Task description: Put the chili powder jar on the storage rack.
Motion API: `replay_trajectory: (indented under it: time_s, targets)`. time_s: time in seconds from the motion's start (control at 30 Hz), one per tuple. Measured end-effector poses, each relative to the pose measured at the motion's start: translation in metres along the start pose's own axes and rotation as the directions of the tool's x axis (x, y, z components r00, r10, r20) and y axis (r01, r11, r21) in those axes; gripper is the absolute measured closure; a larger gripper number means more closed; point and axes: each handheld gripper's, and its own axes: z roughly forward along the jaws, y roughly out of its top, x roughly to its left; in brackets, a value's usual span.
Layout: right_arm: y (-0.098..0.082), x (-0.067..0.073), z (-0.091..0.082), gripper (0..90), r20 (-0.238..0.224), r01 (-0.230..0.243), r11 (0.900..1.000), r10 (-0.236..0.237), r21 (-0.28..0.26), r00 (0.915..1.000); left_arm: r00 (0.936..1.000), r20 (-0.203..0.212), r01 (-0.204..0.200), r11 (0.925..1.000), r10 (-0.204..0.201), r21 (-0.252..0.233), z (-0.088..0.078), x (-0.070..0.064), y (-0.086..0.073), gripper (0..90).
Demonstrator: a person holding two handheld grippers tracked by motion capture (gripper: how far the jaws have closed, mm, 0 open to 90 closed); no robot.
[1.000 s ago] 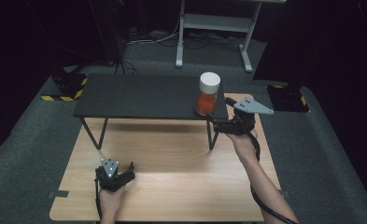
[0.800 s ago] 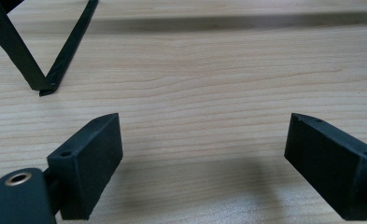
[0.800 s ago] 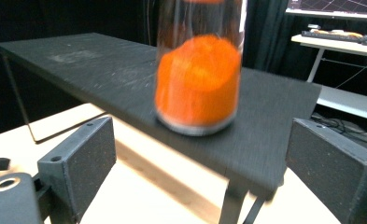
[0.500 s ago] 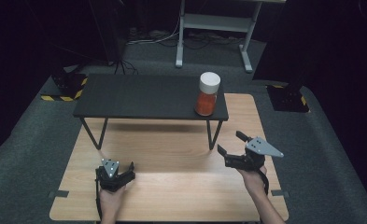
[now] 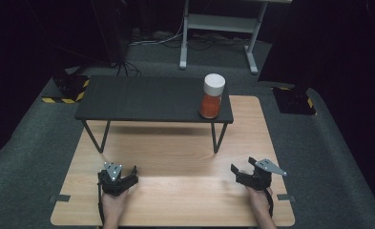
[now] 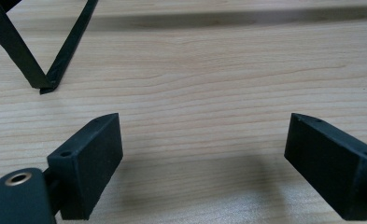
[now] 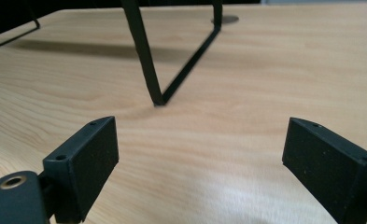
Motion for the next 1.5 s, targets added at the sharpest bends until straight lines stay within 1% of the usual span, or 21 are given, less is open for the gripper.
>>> replay_trajectory:
  time_s: [0.03,0.07,0.1,0.13,0.17,0.2,0.5,0.83,1.0,1.23,1.27,1.3,1.33,1.37,1.4,1.5]
  targets:
    - [0.000,0.000,0.000,10.1,0.000,0.000,1.000,0.000,0.000,1.0000,1.0000,0.000,0.000,1.0000,0.000,0.000,0.000,0.000,0.000,11.7]
    - [-0.003,-0.001,0.001,10.5,0.004,-0.018,1.000,0.018,0.020,0.9998,1.0000,0.000,0.000,1.0000,0.000,0.001,0.000,0.000,0.000,11.7]
    - [-0.004,0.000,0.000,10.7,0.008,-0.015,1.000,0.015,0.006,0.9999,1.0000,-0.002,-0.002,1.0000,0.002,0.003,0.000,0.000,0.000,11.7]
    - [-0.004,0.000,0.000,10.7,0.008,-0.015,1.000,0.015,0.006,0.9999,1.0000,-0.002,-0.002,1.0000,0.002,0.003,0.000,0.000,0.000,11.7]
    - [-0.006,-0.002,-0.001,10.5,-0.001,-0.028,1.000,0.028,-0.011,0.9996,1.0000,-0.003,-0.002,1.0000,0.002,0.003,0.000,-0.001,0.001,11.7]
    - [-0.005,-0.004,-0.001,10.5,-0.001,-0.035,0.999,0.035,-0.001,0.9994,1.0000,-0.004,-0.002,1.0000,0.002,0.004,0.000,-0.001,0.001,11.7]
    - [-0.006,-0.003,-0.001,10.5,0.002,-0.034,0.999,0.034,0.001,0.9994,1.0000,-0.006,-0.003,1.0000,0.003,0.006,0.000,-0.002,0.001,11.7]
    - [-0.003,0.000,0.001,10.4,0.011,-0.022,0.999,0.022,0.028,0.9997,1.0000,-0.001,0.000,1.0000,0.000,0.003,0.000,0.000,0.000,11.7]
    - [-0.001,0.003,0.002,10.2,0.011,0.002,0.999,-0.002,0.046,0.9999,1.0000,0.001,-0.001,1.0000,0.001,0.002,0.000,0.000,0.000,11.7]
    - [0.001,0.003,0.003,9.8,0.003,0.014,0.998,-0.014,0.060,0.9999,1.0000,-0.002,-0.004,1.0000,0.004,0.005,0.000,-0.001,0.000,11.7]
    - [0.002,0.003,0.004,9.6,-0.006,0.031,0.997,-0.031,0.067,0.9995,1.0000,-0.001,-0.005,1.0000,0.005,0.005,0.000,-0.001,0.000,11.7]
    - [0.002,0.003,0.004,9.6,-0.006,0.031,0.997,-0.031,0.067,0.9995,1.0000,-0.001,-0.005,1.0000,0.005,0.005,0.000,-0.001,0.000,11.7]
    - [0.003,0.004,0.005,9.5,-0.012,0.046,0.996,-0.045,0.075,0.9989,1.0000,-0.001,-0.005,1.0000,0.005,0.005,0.000,-0.001,0.000,11.7]
    - [0.003,0.004,0.005,9.5,-0.012,0.046,0.996,-0.045,0.075,0.9989,1.0000,-0.001,-0.005,1.0000,0.005,0.005,0.000,-0.001,0.000,11.7]
    - [0.003,0.004,0.006,9.3,-0.015,0.060,0.995,-0.059,0.081,0.9981,1.0000,0.000,-0.006,1.0000,0.006,0.006,0.000,-0.001,0.000,11.7]
    - [0.004,0.005,0.006,9.3,-0.017,0.065,0.994,-0.064,0.085,0.9978,1.0000,0.001,-0.006,1.0000,0.006,0.004,0.000,0.000,0.000,11.7]
